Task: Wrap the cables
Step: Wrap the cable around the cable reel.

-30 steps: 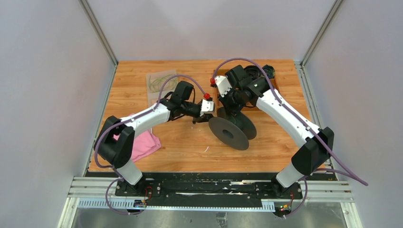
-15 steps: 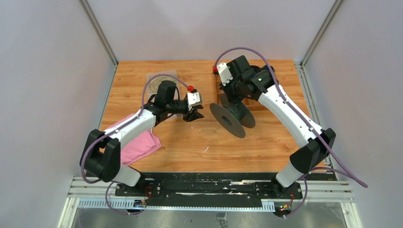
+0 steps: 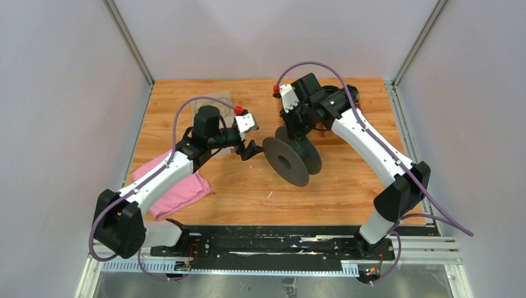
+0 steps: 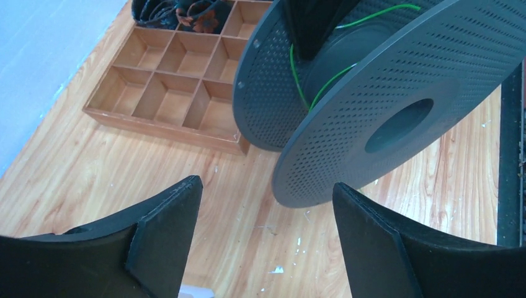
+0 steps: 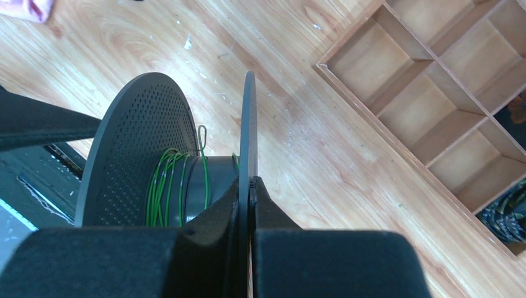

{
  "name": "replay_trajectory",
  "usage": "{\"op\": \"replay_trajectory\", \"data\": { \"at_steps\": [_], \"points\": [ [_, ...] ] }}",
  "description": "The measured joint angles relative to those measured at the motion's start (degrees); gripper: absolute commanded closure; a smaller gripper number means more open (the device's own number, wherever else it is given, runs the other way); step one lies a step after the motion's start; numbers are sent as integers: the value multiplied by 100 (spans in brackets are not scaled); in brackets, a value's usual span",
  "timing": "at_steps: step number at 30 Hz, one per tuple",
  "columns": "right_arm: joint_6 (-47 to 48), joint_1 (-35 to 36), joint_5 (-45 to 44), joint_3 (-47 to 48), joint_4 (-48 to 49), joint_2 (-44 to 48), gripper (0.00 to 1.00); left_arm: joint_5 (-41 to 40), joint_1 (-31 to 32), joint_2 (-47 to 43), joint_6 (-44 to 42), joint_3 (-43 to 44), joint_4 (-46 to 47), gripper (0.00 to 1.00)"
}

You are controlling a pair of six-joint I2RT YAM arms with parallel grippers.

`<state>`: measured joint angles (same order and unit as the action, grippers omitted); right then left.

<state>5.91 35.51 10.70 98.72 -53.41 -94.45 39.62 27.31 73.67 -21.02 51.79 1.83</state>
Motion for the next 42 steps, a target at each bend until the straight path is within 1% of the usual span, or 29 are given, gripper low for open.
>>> {"op": "replay_trajectory", "data": {
  "at_steps": [3,8,11,14,22,24,26,29,30,32,35,42],
  "points": [
    [-44,0,153,-44,118,-7,99,83,13,-72,-149,17,-79,21],
    [-50,59,227,-260,330,-26,99,468,59,-17,-933,402,-927,22],
    [-37,131,269,-544,531,-26,99,669,74,7,-1244,645,-1246,24],
    [-9,188,260,-715,605,-26,99,798,76,50,-1434,745,-1436,25],
    [-20,238,328,-817,809,-26,99,868,87,299,-1569,813,-1827,24],
    [-44,236,337,-852,826,-26,99,809,90,271,-1552,787,-1816,24],
    [-72,214,348,-879,844,-26,99,654,90,201,-1482,684,-1812,27],
    [-142,144,361,-879,868,9,99,310,52,50,-1178,498,-1784,41],
    [-175,101,369,-879,870,42,99,192,35,15,-1080,468,-1777,43],
    [-243,-28,367,-879,870,120,99,-111,-46,-50,-890,424,-1781,44],
    [-409,-282,343,-855,894,275,99,-332,-111,-94,-885,310,-1823,42],
    [-879,-643,424,-664,1003,450,99,-313,-103,278,-1150,-85,-1926,44]
  ]
}}
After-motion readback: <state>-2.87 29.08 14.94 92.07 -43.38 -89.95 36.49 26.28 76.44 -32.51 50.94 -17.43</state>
